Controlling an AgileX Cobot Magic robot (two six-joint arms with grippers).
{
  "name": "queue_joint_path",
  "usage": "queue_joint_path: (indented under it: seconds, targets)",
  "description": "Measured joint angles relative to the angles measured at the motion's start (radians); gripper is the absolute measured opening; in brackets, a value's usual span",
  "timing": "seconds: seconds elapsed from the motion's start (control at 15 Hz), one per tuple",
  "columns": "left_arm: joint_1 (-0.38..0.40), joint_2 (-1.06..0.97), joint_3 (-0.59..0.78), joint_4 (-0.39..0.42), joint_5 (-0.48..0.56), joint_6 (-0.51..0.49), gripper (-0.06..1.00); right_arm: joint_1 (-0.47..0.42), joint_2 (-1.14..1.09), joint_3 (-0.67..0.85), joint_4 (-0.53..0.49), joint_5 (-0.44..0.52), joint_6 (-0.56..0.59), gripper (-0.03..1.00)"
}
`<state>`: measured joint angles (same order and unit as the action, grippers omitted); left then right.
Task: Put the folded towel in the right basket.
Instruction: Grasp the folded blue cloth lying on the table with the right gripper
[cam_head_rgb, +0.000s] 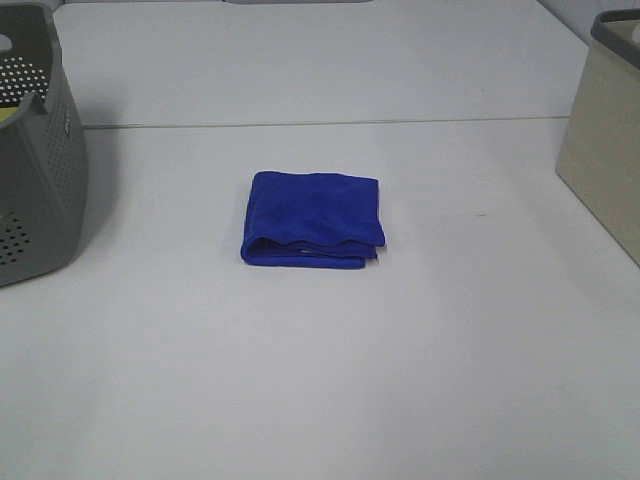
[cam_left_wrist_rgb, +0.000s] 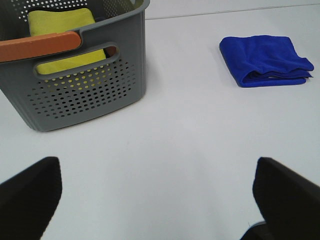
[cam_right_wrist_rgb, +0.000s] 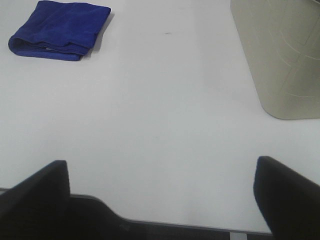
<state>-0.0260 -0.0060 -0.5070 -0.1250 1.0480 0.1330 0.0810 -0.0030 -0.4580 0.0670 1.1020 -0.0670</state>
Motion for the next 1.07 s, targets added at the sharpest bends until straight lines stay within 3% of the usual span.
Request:
queue_joint_path:
  seconds: [0.13, 0.33, 0.53, 0.8, 0.87, 1.07]
  targets:
    - [0.0, 0.0, 0.0, 0.0, 0.0, 0.0, 0.96, 0.0, 0.005, -0.002, -0.004, 0.001, 0.009, 0.96]
    - [0.0, 0.0, 0.0, 0.0, 0.0, 0.0, 0.96, 0.0, 0.238, -0.128, -0.006, 0.096, 0.084, 0.96]
    - [0.0, 0.0, 0.0, 0.0, 0.0, 0.0, 0.96, 0.0, 0.735, -0.449, -0.001, 0.124, 0.169, 0.96]
    - [0.0, 0.0, 0.0, 0.0, 0.0, 0.0, 0.96, 0.0, 1.217, -0.863, 0.009, 0.118, 0.136, 0.96]
    - [0.0, 0.0, 0.0, 0.0, 0.0, 0.0, 0.96, 0.0, 1.291, -0.936, 0.03, 0.117, 0.109, 0.96]
    - [0.0, 0.0, 0.0, 0.0, 0.0, 0.0, 0.96, 0.018, 1.571, -1.013, 0.275, 0.066, 0.026, 0.95]
